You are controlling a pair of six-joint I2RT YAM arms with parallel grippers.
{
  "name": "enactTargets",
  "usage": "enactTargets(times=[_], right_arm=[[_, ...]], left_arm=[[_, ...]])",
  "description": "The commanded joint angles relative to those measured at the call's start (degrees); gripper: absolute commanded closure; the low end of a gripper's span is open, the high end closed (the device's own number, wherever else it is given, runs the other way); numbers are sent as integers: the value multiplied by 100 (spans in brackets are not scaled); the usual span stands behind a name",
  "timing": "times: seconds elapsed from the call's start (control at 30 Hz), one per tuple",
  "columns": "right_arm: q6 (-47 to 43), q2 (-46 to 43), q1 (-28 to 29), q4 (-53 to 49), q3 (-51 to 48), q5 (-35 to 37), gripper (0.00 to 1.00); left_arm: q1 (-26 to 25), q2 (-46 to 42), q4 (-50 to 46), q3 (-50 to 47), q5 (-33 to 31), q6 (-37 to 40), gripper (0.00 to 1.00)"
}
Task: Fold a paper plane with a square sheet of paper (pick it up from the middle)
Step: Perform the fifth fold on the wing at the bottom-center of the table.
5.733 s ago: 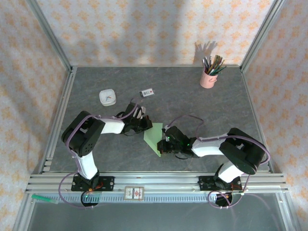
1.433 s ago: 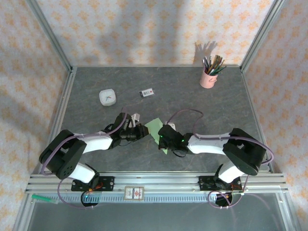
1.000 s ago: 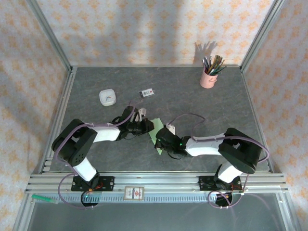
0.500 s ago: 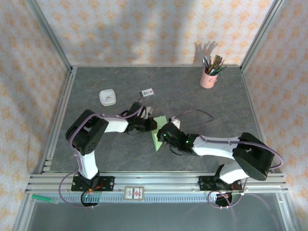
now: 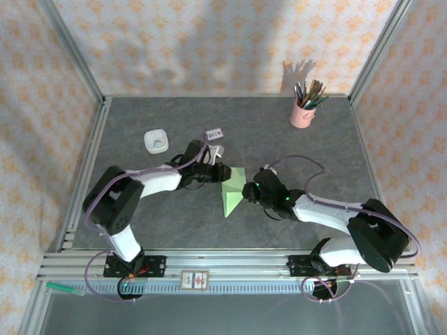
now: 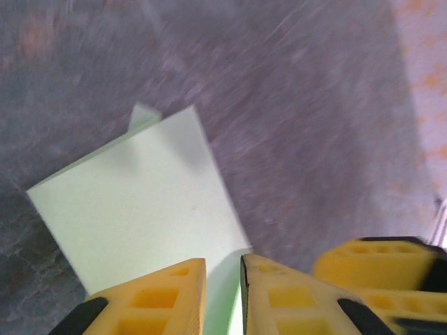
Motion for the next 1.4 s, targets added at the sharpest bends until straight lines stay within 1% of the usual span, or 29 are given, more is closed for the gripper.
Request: enactTargets(times=[0.0,0.07,0.17,0.3,0.4,0.53,0.63,0.73,0.87,1.0,1.23,1.37], right_arm=[[-232,-175,-63,-292,0,222,64],[-278,-204,-130,-373,31,274,63],[-376,-223,-277,-489,109,317,61],[-466,-194,-394,-556,179,337,59],[-481,-148,-400,-564,214,302,58],[-485,-130,-402,-467,181,101,56],[-498,-41,-394,-382,212,-199,48],[-499,76,-394,-291,263,-404,46],[-431,394,-398,-99,397,-784,46],[-367,671,-402,97,531,-991,46],[-299,1137,-402,315,699,-1293,46],[-288,1292,-403,386,706,-1299,47]], left_arm=[[-101,-579,241,-433,-284,-306,78],[-273,-754,284,-698,-300,-563,80],[-529,-767,335,-952,-192,-820,85],[-711,-486,661,-1011,158,-1059,89],[-725,-255,501,-909,170,-972,91],[-623,-54,132,-869,-36,-733,94],[-510,75,240,-942,129,-703,95],[-435,220,329,-988,292,-635,96],[-352,344,597,-1187,596,-691,97],[-168,427,983,-1449,933,-795,98],[-106,393,977,-1582,961,-689,98],[-77,350,953,-1627,935,-644,98]])
